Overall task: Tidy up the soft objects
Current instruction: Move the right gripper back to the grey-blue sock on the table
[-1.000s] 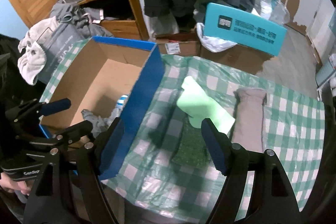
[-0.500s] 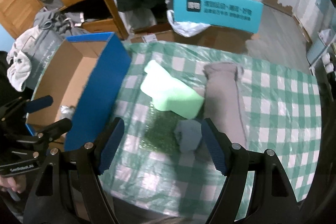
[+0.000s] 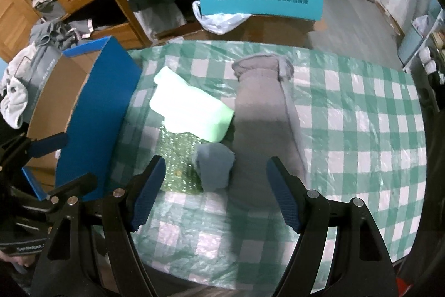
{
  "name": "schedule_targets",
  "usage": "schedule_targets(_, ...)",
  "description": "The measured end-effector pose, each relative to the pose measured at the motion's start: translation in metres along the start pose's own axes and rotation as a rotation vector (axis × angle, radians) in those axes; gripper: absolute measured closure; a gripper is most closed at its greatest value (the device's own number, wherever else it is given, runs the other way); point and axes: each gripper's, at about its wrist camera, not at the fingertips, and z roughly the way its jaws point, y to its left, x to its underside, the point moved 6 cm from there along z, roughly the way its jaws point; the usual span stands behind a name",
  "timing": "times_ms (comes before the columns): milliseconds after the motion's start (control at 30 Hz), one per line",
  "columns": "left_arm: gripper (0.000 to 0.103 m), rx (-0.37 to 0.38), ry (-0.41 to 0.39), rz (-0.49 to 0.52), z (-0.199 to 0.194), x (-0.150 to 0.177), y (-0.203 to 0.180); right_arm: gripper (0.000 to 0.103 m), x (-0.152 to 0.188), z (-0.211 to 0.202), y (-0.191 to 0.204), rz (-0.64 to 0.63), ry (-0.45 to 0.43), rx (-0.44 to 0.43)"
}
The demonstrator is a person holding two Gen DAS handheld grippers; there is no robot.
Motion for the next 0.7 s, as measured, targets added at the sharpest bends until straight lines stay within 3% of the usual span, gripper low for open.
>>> schedule_targets(533, 0.027, 0.017, 0.077, -0.047, 0.053, -0.006, 0.001, 0.027, -0.002, 0.033, -0.007, 0.000, 0.035, -0.038)
schedule_targets(700, 0.027, 0.016, 0.086, -0.021, 0.061, -0.005, -0.002, 0.027, -0.004, 0.046, -0.002, -0.014, 0.053, -0.052)
